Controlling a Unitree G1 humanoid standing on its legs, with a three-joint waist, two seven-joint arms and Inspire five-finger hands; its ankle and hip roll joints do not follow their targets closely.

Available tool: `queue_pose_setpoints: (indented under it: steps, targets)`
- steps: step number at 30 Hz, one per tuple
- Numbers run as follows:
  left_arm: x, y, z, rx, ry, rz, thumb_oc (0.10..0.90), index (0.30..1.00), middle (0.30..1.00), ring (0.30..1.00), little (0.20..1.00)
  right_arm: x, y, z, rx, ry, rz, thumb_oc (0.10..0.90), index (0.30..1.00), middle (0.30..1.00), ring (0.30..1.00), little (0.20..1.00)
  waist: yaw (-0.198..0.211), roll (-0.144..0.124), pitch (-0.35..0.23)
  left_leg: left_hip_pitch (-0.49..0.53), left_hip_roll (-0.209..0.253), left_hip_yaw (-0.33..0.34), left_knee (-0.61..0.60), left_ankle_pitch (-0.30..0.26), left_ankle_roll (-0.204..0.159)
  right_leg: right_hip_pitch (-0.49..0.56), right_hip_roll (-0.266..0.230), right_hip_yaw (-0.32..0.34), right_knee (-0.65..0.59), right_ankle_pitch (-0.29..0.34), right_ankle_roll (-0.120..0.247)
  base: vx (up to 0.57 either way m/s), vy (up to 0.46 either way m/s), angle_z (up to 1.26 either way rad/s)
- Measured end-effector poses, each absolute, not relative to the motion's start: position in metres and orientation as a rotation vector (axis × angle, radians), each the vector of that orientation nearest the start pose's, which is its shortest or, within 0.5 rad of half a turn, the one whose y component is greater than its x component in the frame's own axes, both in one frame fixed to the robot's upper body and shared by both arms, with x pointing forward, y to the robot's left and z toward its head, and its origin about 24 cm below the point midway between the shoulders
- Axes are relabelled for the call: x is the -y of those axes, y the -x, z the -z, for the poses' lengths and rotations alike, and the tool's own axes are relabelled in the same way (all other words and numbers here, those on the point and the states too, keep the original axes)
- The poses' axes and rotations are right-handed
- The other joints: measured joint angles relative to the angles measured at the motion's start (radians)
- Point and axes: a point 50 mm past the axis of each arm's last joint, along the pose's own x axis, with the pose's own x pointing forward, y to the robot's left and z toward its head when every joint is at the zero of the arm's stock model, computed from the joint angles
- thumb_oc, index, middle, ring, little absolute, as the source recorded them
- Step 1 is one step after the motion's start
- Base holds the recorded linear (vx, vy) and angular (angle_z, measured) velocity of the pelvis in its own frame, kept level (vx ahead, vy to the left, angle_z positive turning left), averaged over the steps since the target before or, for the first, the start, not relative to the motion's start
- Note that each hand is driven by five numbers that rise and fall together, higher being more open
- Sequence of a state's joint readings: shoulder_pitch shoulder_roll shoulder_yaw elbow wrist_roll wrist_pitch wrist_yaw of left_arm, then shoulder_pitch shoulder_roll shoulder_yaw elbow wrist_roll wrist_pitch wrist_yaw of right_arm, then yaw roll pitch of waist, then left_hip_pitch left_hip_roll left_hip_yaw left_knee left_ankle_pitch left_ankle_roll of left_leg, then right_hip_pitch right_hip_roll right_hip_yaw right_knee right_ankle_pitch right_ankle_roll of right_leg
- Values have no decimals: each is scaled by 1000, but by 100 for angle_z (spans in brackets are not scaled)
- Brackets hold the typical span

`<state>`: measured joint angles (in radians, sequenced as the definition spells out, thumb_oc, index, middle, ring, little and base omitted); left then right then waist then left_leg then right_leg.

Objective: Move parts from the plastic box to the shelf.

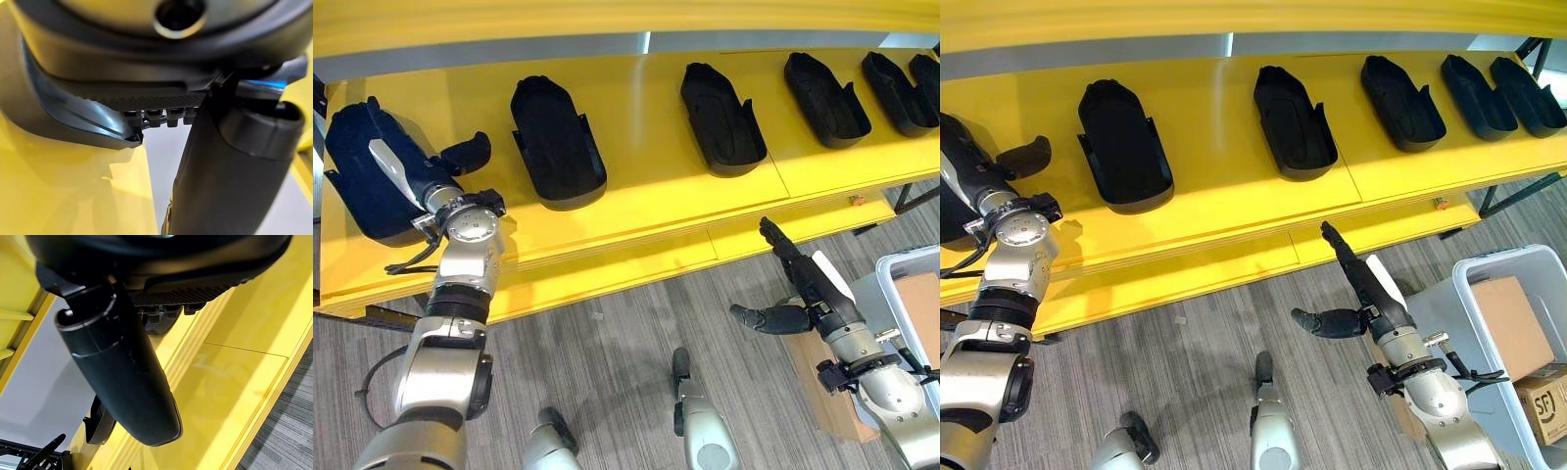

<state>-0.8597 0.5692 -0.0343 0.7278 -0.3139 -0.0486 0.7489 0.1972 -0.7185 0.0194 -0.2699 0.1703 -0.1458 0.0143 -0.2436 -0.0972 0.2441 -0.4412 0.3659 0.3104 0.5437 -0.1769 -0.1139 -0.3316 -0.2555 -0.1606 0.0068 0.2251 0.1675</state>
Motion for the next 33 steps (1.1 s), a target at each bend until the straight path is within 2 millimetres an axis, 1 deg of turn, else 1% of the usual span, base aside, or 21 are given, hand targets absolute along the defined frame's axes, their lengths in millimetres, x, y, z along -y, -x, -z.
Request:
queue_pose_setpoints:
  steps: [4,8,11,13,21,23,25,30,33]
  targets:
    - [-290,-367,-197,267,-88,-884,900,1000,1000,1000,1000,234,-215,-107,178,524,-187,900,1000,1000,1000,1000,0,-7,4,1,1,0,-2,0,-1,0,1,0,0,2,3,0,0,0]
    - [-297,-365,-198,261,-21,-912,900,1000,1000,1000,1000,234,-215,-107,179,524,-187,900,1000,1000,1000,1000,-2,-28,15,-1,3,3,-1,0,-1,-3,2,2,-5,-1,-1,0,0,0]
    - [-303,-363,-199,259,24,-932,900,1000,1000,1000,1000,235,-215,-108,179,528,-188,900,1000,1000,1000,1000,-1,-32,17,-12,6,4,1,0,-1,-15,5,4,-5,0,-1,-2,-3,-1]
    - [-308,-360,-201,268,24,-949,900,1000,1000,1000,1000,235,-215,-108,181,522,-187,900,1000,1000,1000,1000,0,-36,20,-13,17,4,1,1,-1,-17,15,4,-5,1,-2,-4,-8,-6]
    - [-313,-358,-208,309,26,-958,900,1000,1000,1000,1000,239,-216,-112,182,531,-189,900,1000,1000,1000,1000,-2,-38,21,-27,20,3,-3,2,-3,-31,20,3,-5,1,-1,0,0,-1]
    - [-316,-357,-211,314,5,-960,900,1000,1000,1000,1000,240,-216,-113,184,536,-189,900,1000,1000,1000,1000,-3,-40,22,-33,21,2,3,1,-4,-36,21,4,-5,2,-1,0,0,0]
    - [-321,-357,-219,327,-22,-968,900,1000,1000,1000,1000,240,-216,-114,189,538,-190,900,1000,1000,1000,1000,-4,-45,27,-47,26,-1,11,0,-5,-47,24,4,-4,1,-6,0,0,0]
    - [-326,-355,-223,328,-136,-962,900,1000,1000,1000,1000,242,-214,-116,197,542,-188,900,1000,1000,1000,1000,-3,-49,32,-56,32,-1,15,-1,-5,-53,28,5,-7,1,-7,-5,6,-1]
    - [-332,-353,-228,323,-287,-941,900,1000,1000,1000,1000,243,-212,-119,212,546,-184,900,1000,1000,1000,1000,-3,-48,33,-70,34,0,20,0,-6,-70,30,8,-6,9,-10,-6,11,-2]
